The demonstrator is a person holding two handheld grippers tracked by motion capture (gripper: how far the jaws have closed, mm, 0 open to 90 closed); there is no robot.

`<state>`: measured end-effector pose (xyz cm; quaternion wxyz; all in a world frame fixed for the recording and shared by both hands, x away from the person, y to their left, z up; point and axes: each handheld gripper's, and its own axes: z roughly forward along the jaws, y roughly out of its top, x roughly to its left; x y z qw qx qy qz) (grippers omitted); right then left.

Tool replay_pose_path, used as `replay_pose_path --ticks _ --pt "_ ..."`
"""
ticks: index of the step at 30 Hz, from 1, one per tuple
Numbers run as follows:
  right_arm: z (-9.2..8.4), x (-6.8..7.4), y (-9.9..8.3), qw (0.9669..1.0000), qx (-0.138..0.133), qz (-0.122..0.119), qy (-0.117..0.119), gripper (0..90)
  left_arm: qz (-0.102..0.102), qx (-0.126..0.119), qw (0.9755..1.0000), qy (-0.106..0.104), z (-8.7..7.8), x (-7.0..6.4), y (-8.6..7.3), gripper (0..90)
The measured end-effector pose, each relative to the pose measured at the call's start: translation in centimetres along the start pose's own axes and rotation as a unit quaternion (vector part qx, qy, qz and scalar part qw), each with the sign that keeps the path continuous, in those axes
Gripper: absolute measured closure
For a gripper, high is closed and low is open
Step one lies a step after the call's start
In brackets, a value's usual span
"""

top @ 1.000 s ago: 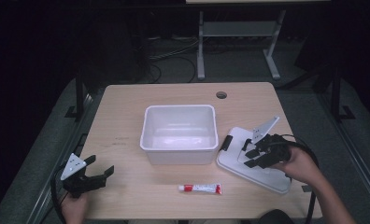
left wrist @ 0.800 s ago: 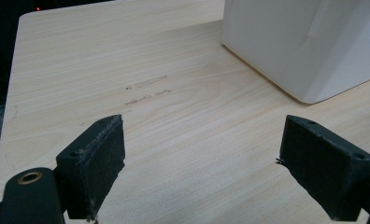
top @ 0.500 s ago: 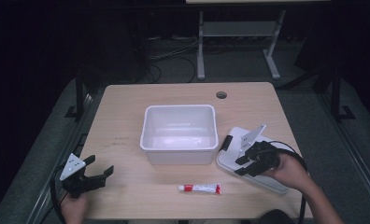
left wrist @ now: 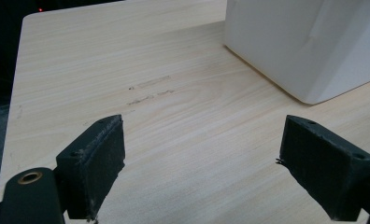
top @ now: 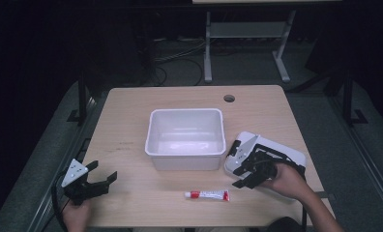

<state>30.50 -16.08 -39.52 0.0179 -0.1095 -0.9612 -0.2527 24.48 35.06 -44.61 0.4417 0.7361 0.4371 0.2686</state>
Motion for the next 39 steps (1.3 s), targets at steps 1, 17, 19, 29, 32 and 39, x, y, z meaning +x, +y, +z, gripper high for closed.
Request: replay_pose_path --ticks 1,17,19,29,32,39 --pt "0.2 0.0 0.2 1.0000 0.001 -0.003 0.002 54.7 0.000 0.000 1.0000 0.000 0.0 0.0 0.0 13.4" --pt "3.5 1.1 2.8 0.9988 0.016 -0.036 0.029 52.8 -0.001 -0.001 1.0000 0.001 -0.1 0.0 0.0 13.4" --pt "3.8 1.2 3.0 0.9986 0.017 -0.039 0.032 52.8 0.000 -0.001 1.0000 0.001 -0.1 0.1 0.0 13.4" --pt "5.2 1.6 3.9 0.9978 0.020 -0.049 0.041 52.8 -0.001 -0.001 1.0000 0.001 0.0 0.0 0.0 13.4" --pt "5.6 1.7 4.2 0.9977 0.017 -0.050 0.043 52.8 0.000 -0.002 1.0000 0.000 0.0 0.0 0.0 13.4" --pt "6.6 1.9 4.7 0.9971 0.024 -0.056 0.046 52.8 0.000 -0.001 1.0000 -0.001 0.0 0.0 0.0 13.4"
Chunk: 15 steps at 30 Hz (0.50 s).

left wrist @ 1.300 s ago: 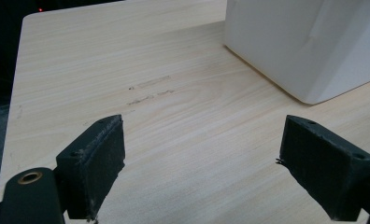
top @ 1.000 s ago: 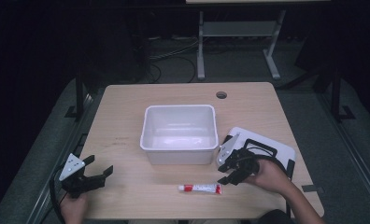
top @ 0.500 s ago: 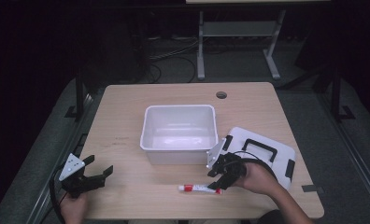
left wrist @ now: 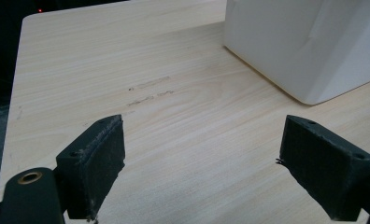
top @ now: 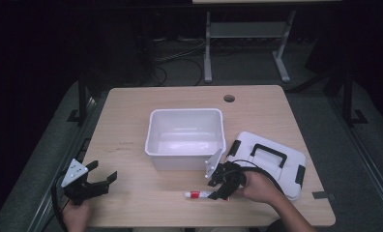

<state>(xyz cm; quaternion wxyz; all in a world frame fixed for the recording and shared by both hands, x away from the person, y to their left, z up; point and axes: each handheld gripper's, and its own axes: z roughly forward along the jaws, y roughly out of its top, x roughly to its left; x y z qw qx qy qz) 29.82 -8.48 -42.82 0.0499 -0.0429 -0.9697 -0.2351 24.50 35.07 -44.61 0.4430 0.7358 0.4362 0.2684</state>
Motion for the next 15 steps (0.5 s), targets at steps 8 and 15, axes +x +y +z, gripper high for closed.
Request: replay_pose_path --ticks 8,15 --pt "1.2 0.0 0.6 0.9999 0.001 -0.010 0.003 54.3 0.000 0.001 1.0000 0.000 0.0 0.0 0.0 13.4" --pt "1.8 0.0 0.9 0.9998 0.005 -0.018 0.003 57.7 0.000 0.000 1.0000 -0.001 0.0 0.0 0.0 13.4"
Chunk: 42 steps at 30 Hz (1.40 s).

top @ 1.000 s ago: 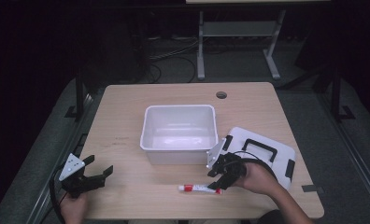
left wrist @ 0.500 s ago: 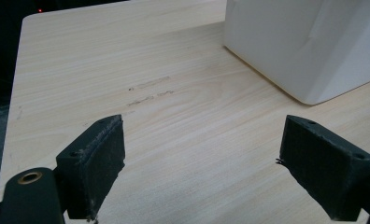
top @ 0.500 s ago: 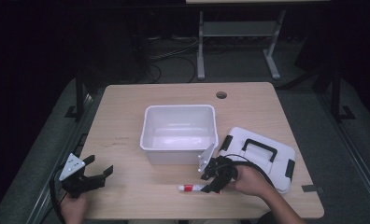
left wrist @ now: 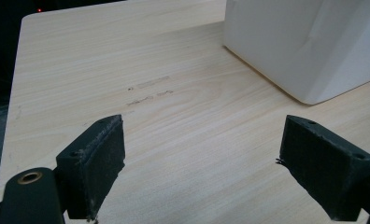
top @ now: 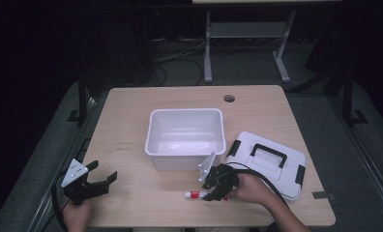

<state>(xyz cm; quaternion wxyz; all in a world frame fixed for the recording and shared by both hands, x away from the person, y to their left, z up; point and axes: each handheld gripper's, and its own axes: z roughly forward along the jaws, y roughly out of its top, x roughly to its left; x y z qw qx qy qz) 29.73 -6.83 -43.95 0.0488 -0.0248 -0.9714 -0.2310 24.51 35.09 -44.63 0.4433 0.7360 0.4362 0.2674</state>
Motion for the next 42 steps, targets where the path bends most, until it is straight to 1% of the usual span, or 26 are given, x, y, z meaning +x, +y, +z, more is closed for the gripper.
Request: replay_pose_path --ticks 14,22,27,30,32,36,39,41,42 --pt "0.8 0.1 0.2 0.9999 0.007 -0.012 -0.001 66.9 0.001 0.001 1.0000 0.001 0.0 0.1 0.0 13.4" --pt "0.7 0.3 0.3 0.9996 0.007 -0.025 -0.009 70.9 0.000 0.001 1.0000 0.002 -0.1 0.1 0.0 13.4" --pt "0.7 0.2 0.4 0.9997 0.009 -0.022 0.001 71.3 -0.001 0.000 1.0000 0.002 -0.1 0.2 0.0 13.4" --pt "0.6 0.3 0.4 0.9997 0.011 -0.023 0.001 71.3 -0.001 0.001 1.0000 0.002 -0.1 0.1 0.0 13.4" --pt "0.3 0.3 0.6 0.9996 0.014 -0.024 0.001 71.3 0.001 0.000 1.0000 0.002 -0.1 0.1 0.0 13.4" --pt "-0.5 0.3 0.8 0.9997 0.004 -0.023 0.006 71.3 0.000 0.000 1.0000 0.003 -0.1 0.1 0.0 13.4" --pt "-1.3 0.5 1.1 0.9996 0.009 -0.028 0.000 71.4 0.000 0.000 1.0000 0.002 -0.1 0.1 0.0 13.4" --pt "-1.7 0.5 1.3 0.9995 0.007 -0.030 -0.001 71.3 0.001 0.000 1.0000 0.002 0.0 0.0 0.0 13.4" --pt "-2.0 0.6 1.4 0.9996 0.001 -0.029 0.000 71.3 0.001 0.000 1.0000 0.001 0.0 0.0 0.0 13.4"
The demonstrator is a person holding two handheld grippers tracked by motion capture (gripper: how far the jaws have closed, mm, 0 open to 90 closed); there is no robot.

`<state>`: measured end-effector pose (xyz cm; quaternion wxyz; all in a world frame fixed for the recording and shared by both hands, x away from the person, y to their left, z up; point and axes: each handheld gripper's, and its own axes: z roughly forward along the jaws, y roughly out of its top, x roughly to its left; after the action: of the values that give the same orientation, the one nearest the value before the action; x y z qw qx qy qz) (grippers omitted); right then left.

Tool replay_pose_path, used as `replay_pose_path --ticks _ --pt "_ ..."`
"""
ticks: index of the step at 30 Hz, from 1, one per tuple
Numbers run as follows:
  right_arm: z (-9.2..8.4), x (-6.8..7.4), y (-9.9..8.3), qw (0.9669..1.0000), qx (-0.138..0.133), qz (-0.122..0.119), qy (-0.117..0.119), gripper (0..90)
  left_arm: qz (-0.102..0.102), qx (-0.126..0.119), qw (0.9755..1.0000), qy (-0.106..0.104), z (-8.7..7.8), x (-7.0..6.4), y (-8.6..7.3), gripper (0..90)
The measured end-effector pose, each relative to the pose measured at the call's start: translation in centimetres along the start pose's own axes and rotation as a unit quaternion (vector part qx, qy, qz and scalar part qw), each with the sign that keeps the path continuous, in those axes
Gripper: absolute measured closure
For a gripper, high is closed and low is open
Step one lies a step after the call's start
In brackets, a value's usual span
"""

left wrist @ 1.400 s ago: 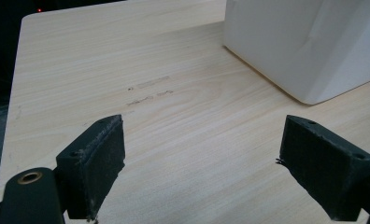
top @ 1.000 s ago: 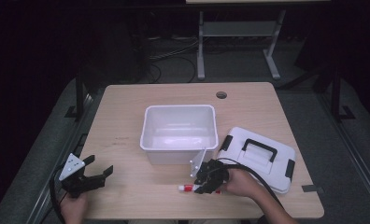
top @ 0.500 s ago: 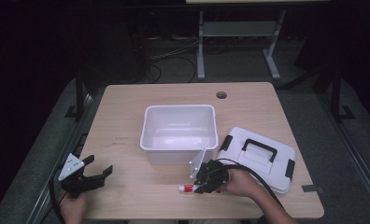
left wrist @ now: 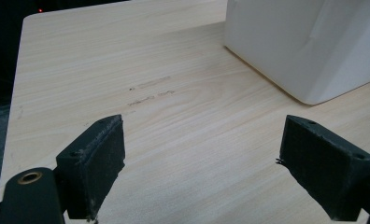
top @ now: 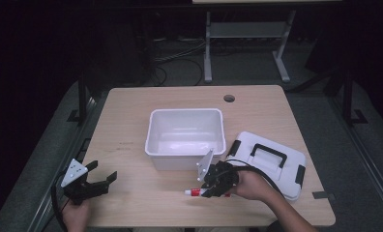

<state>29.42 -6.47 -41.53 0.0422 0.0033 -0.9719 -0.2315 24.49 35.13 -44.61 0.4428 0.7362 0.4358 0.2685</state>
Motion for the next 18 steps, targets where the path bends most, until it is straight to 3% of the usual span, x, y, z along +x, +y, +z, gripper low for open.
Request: replay_pose_path --ticks 7,18 --pt "-1.8 0.0 1.0 0.9999 -0.014 -0.004 0.000 71.3 -0.001 -0.001 1.0000 0.002 0.0 0.0 0.0 13.4" --pt "-4.5 -0.3 3.1 0.9998 -0.012 -0.013 -0.004 71.3 -0.001 -0.002 1.0000 0.002 0.0 0.0 0.0 13.4"
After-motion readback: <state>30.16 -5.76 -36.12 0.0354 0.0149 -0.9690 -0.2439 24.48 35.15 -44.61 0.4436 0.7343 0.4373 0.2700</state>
